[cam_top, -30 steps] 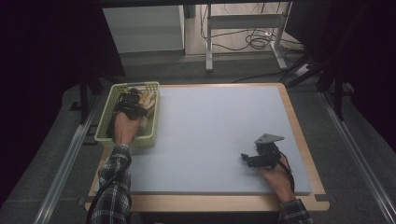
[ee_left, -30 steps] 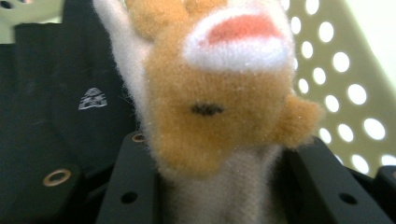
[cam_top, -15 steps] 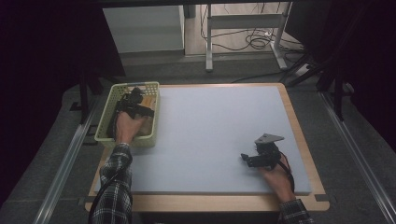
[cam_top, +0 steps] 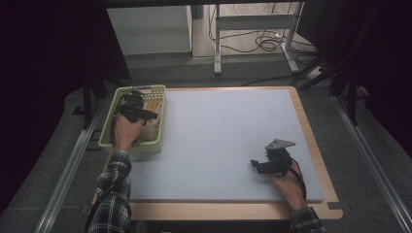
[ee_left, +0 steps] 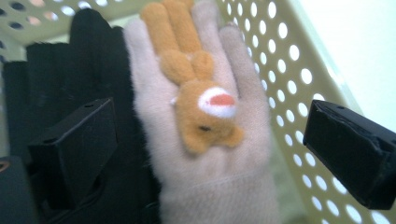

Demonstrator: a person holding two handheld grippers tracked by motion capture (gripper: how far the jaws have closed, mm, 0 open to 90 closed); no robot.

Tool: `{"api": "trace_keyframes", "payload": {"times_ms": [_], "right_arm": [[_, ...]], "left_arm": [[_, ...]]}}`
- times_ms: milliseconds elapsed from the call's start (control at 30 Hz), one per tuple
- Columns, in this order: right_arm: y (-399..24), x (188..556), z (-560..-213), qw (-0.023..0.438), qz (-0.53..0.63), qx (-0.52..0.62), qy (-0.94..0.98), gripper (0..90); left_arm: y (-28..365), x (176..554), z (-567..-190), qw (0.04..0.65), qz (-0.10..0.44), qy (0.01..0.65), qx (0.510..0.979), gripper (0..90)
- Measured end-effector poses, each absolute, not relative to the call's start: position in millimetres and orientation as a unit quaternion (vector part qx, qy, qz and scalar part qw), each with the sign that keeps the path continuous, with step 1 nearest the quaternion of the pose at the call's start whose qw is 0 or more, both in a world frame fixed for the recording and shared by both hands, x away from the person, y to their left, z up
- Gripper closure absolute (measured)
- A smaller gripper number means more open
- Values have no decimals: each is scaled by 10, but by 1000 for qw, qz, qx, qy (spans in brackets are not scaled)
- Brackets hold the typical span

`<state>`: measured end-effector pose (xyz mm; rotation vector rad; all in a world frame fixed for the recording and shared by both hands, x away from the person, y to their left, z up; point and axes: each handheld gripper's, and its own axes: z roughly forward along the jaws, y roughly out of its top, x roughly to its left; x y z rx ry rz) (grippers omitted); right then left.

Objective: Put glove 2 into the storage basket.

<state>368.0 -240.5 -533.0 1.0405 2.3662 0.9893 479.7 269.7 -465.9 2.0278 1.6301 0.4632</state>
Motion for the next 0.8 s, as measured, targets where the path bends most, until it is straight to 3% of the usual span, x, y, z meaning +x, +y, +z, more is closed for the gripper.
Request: {"api": "trace_keyframes", "payload": {"times_ms": [467,800], "right_arm": [[-2404,3679,-5329,186,351,369,840,168],[-2403,3678,-5326,186,350,370,841,167]], "left_arm": [[2745,4523,-4531,298,188,557,752,27],[2385,4119,-4429,357,187,476,782,19]]}}
